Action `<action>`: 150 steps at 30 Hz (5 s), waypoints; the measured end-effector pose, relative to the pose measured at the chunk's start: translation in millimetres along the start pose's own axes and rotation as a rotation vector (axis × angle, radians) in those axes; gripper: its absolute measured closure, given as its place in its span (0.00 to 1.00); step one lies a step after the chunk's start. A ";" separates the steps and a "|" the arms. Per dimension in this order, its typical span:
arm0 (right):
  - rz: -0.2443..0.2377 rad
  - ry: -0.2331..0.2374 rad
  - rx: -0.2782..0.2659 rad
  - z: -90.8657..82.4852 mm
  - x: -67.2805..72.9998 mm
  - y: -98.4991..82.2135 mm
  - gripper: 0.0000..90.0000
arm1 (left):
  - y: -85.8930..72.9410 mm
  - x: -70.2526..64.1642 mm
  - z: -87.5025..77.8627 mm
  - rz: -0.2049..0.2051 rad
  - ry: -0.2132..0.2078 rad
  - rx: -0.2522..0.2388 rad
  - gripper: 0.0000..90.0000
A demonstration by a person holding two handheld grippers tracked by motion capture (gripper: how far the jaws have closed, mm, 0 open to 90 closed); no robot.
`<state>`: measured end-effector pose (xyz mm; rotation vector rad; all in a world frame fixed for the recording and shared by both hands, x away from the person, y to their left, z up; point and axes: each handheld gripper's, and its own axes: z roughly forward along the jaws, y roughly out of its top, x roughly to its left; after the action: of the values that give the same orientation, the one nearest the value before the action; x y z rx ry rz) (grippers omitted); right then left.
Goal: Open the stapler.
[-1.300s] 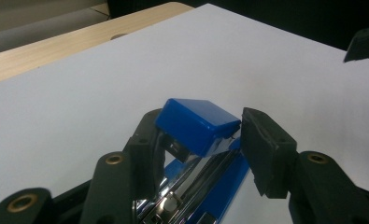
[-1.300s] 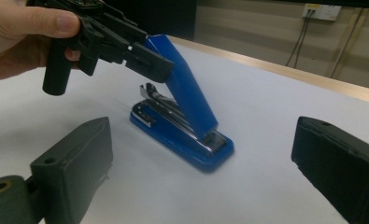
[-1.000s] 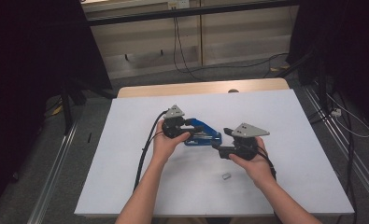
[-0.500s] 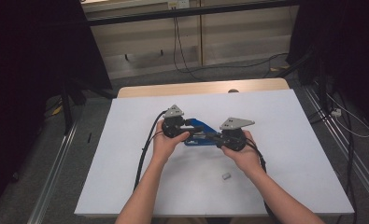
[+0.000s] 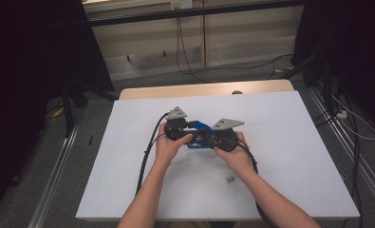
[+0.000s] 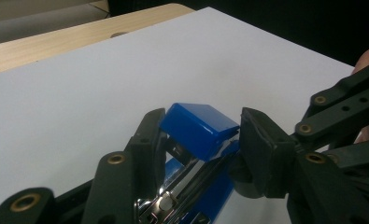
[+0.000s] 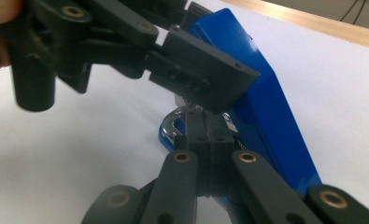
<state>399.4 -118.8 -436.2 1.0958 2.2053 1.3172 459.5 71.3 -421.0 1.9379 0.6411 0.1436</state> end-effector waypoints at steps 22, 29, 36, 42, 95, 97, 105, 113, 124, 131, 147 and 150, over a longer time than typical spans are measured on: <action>0.140 -0.005 -0.021 26.9 -2.3 -1.5 1.00 | 2.3 1.8 -2.9 -0.033 -0.021 -0.028 0.61; 0.155 -0.020 -0.045 31.6 0.0 -2.7 1.00 | 2.4 2.3 -4.0 -0.026 -0.021 -0.027 0.62; 0.141 -0.041 -0.045 34.4 3.2 -0.1 1.00 | 1.8 3.4 -3.8 -0.030 -0.016 -0.026 0.61; 0.135 -0.045 -0.058 34.5 3.5 -0.5 1.00 | 2.1 5.5 -7.0 -0.029 -0.016 -0.036 0.61; 0.063 -0.180 -0.068 28.9 11.4 4.2 1.00 | -26.6 16.8 -8.5 0.007 0.091 0.112 1.00; 0.063 -0.187 -0.067 26.4 9.9 5.3 1.00 | -28.2 17.2 -7.7 0.020 0.097 0.128 1.00; 0.006 -0.260 -0.052 16.9 11.0 6.3 1.00 | -31.2 17.0 -7.6 0.021 0.101 0.123 1.00; -0.013 -0.276 -0.047 7.8 8.0 4.9 1.00 | -31.5 16.8 -7.9 0.034 0.102 0.125 1.00; -0.022 -0.333 -0.036 3.4 7.5 4.1 1.00 | -32.8 16.3 -8.2 0.037 0.104 0.117 1.00; -0.035 -0.380 -0.037 -7.8 -4.7 4.2 1.00 | -33.2 17.3 -8.7 0.037 0.100 0.117 1.00; -0.054 -0.357 -0.022 -15.3 -13.2 2.0 1.00 | -34.3 18.0 -8.9 0.030 0.093 0.106 1.00; -0.070 -0.357 -0.013 -15.2 -13.4 2.5 1.00 | -34.5 17.8 -8.8 0.029 0.093 0.104 1.00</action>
<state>399.5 -137.2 -427.6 1.1375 1.9497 1.0148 458.5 98.1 -450.4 2.0508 0.6935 0.2234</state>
